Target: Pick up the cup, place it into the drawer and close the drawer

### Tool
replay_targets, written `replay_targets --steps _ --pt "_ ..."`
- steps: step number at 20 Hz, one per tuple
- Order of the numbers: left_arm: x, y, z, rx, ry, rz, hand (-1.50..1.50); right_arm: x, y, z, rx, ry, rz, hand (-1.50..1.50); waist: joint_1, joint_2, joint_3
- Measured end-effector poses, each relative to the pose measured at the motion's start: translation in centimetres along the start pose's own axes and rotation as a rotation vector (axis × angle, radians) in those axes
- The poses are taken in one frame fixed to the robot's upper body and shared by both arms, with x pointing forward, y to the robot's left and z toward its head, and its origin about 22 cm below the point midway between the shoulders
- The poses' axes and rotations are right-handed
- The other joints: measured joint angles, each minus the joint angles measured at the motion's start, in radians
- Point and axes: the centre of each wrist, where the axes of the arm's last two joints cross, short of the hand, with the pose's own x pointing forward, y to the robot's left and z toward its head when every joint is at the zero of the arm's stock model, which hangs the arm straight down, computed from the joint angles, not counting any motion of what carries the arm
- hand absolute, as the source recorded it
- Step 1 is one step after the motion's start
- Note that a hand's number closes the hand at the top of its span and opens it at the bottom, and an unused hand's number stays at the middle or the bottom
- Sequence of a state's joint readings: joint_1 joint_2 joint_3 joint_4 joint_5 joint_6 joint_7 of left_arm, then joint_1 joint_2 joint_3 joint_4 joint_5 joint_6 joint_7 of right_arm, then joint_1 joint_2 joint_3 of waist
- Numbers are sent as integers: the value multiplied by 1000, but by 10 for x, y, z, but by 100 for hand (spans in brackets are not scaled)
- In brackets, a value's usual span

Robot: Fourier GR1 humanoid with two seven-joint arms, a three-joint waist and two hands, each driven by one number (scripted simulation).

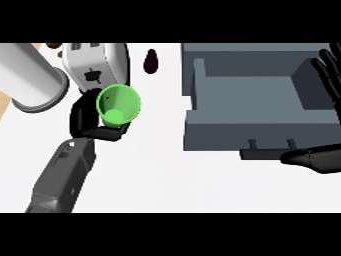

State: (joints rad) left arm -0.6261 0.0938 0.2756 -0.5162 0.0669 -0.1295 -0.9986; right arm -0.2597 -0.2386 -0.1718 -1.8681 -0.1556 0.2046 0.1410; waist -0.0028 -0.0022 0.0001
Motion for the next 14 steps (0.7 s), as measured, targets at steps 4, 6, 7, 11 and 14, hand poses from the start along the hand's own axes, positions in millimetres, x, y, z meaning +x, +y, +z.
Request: replay_targets --steps 4,6,7,11,14 --pt "19 -34 -44 -86 -42 30 150 -7 -1 2 -10 1 5 -150 5 -2 1" --pt "31 -55 -67 -124 -50 42 150 -7 2 -2 -8 2 8 -150 8 -3 1" --pt "39 -66 -78 -145 -53 45 150 -8 2 -4 -12 1 10 -150 10 -4 1" --pt "72 -101 -115 -184 -56 36 150 -11 2 0 -17 6 5 -150 5 -4 1" --pt "94 -133 -137 -205 -52 14 150 -10 8 -6 -17 0 7 -150 -3 -2 1"
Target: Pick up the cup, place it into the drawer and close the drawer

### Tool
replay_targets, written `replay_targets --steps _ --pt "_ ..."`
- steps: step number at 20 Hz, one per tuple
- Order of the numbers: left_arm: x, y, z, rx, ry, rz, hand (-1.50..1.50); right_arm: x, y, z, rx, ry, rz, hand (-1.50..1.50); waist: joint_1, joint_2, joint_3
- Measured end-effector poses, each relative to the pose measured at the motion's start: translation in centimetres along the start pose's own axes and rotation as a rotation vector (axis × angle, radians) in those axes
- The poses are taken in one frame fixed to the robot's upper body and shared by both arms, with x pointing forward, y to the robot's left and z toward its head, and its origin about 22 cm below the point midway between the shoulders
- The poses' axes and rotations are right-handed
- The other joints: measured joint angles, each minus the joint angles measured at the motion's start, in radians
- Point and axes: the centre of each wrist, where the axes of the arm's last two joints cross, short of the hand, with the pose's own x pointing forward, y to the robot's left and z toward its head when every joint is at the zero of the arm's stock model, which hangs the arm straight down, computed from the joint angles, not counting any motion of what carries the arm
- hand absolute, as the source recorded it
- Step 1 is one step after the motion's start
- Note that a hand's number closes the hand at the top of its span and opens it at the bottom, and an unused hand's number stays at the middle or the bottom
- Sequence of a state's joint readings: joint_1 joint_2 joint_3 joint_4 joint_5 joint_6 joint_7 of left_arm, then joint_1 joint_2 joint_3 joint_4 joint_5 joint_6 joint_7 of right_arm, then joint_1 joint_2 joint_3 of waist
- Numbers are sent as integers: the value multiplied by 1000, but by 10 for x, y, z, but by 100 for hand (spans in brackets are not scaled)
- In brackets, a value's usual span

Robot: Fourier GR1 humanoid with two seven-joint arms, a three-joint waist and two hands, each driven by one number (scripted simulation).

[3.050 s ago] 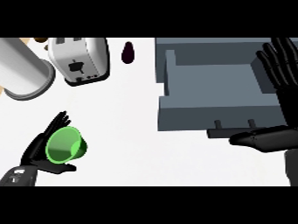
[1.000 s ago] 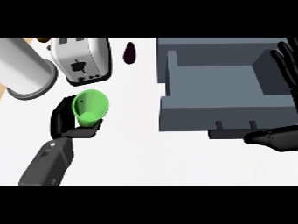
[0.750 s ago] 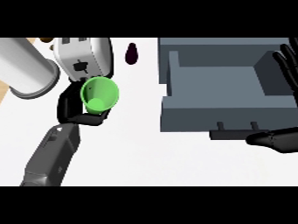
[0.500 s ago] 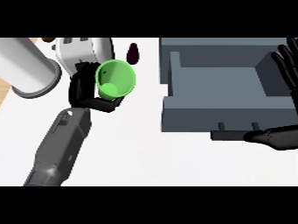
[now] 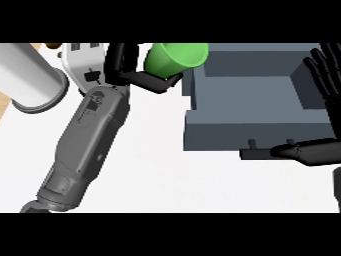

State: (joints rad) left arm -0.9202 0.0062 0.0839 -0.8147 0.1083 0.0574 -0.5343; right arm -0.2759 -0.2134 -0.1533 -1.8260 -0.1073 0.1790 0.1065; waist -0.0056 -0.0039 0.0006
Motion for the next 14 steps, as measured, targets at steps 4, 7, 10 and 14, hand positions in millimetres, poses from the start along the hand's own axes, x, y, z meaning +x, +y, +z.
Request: replay_targets --steps 4,7,10,14 --pt "24 -31 -34 -4 22 -39 150 -5 2 -3 -6 -4 9 -150 -11 4 0" --pt "36 -54 -52 -6 80 -68 150 -5 1 0 7 -10 6 -150 -24 6 0" --pt "38 -67 -64 -3 151 -104 150 -2 3 2 18 -18 -1 -150 -39 10 0" --pt "31 -76 -68 1 226 -162 150 2 7 -3 36 -36 -8 -150 -60 18 1"
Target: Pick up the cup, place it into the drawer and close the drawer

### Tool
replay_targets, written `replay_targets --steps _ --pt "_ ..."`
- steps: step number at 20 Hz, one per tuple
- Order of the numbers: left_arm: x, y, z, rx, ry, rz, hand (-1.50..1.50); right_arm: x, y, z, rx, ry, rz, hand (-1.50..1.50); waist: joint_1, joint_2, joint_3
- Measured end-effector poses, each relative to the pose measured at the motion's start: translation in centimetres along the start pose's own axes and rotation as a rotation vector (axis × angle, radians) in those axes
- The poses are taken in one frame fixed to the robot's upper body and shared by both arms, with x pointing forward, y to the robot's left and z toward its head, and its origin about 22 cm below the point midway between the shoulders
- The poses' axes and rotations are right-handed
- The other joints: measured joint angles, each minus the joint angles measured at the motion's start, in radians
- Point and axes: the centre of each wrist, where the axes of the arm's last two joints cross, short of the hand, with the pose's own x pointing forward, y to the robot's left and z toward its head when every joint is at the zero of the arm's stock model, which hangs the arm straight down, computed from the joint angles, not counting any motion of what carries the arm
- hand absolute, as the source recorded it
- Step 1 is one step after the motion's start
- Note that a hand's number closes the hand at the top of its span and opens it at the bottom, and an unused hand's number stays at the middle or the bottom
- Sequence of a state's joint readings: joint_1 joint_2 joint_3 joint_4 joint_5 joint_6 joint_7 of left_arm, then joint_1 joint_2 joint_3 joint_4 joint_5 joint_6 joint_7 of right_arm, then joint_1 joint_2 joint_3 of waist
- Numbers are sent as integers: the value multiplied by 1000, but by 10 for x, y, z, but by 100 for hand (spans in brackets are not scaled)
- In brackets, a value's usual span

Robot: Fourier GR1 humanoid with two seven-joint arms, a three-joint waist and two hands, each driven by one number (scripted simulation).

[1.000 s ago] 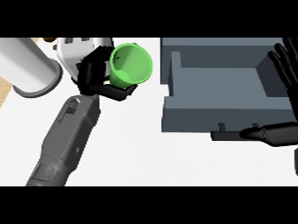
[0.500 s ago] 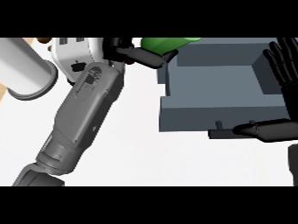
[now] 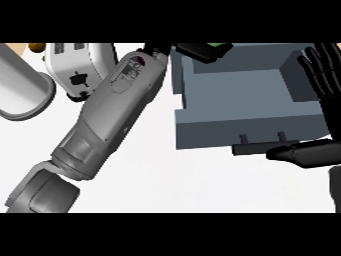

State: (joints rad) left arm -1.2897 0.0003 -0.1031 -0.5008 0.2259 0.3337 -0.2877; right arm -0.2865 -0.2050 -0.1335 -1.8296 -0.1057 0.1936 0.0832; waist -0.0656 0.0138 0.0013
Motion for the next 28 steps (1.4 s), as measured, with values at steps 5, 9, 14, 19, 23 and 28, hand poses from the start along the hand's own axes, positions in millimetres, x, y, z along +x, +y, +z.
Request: replay_targets --steps 5,9,14,19,23,28 --pt "-12 -6 1 -32 97 -78 150 0 -2 -8 23 -17 -13 -150 -37 12 1" --pt "-24 -6 7 -96 169 -130 150 1 1 -15 49 -33 -20 -150 -74 21 1" --pt "-37 -6 14 -140 212 -160 -150 7 7 -27 78 -57 -28 -150 -108 31 1" --pt "-42 -6 20 -124 207 -87 -150 9 17 -33 170 -73 -81 -150 -135 36 1" --pt "-41 -6 21 -109 159 18 -150 9 33 -37 316 -88 -147 150 -139 39 0" --pt "-38 -6 21 -66 68 143 -150 7 46 -34 538 -53 -176 150 -126 32 -1"
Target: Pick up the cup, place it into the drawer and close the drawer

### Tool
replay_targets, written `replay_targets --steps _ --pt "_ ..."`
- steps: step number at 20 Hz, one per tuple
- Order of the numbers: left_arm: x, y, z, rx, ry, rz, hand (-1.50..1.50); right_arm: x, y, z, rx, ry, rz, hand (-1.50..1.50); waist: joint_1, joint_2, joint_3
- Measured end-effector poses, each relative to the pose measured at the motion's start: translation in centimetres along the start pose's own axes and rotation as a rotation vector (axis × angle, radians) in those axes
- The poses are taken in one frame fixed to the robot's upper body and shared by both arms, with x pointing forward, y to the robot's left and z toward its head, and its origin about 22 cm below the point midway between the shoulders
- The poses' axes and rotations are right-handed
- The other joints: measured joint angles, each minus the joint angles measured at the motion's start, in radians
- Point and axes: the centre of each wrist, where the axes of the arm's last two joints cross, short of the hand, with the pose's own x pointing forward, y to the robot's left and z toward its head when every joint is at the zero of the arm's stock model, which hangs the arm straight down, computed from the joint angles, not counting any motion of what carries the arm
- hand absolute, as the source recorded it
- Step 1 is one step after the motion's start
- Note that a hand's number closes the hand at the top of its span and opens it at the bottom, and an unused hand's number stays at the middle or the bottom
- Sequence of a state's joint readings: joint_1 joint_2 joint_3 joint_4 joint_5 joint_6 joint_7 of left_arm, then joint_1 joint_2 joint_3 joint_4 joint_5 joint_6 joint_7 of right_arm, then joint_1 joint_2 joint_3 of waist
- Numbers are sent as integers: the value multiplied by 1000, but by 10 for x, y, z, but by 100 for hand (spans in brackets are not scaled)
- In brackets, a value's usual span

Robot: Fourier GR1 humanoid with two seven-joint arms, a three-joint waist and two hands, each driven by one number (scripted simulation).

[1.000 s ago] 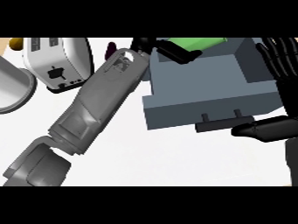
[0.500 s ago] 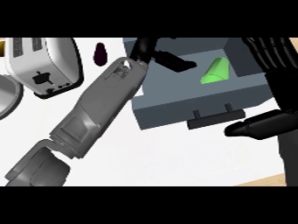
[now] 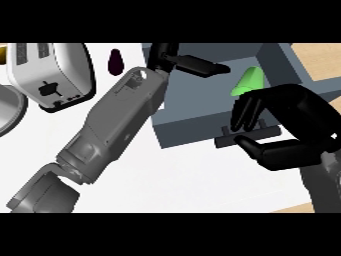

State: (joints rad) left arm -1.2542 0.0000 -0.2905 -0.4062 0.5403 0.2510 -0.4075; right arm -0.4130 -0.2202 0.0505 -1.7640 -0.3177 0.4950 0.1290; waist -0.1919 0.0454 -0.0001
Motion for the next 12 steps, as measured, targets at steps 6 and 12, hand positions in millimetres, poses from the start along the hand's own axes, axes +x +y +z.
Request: replay_targets --steps 6,12 --pt "3 0 -2 69 -47 50 -150 -5 6 14 204 226 152 -150 46 -16 0" --pt "-4 5 1 117 -52 80 -150 -13 15 25 194 380 384 -150 111 -27 1"
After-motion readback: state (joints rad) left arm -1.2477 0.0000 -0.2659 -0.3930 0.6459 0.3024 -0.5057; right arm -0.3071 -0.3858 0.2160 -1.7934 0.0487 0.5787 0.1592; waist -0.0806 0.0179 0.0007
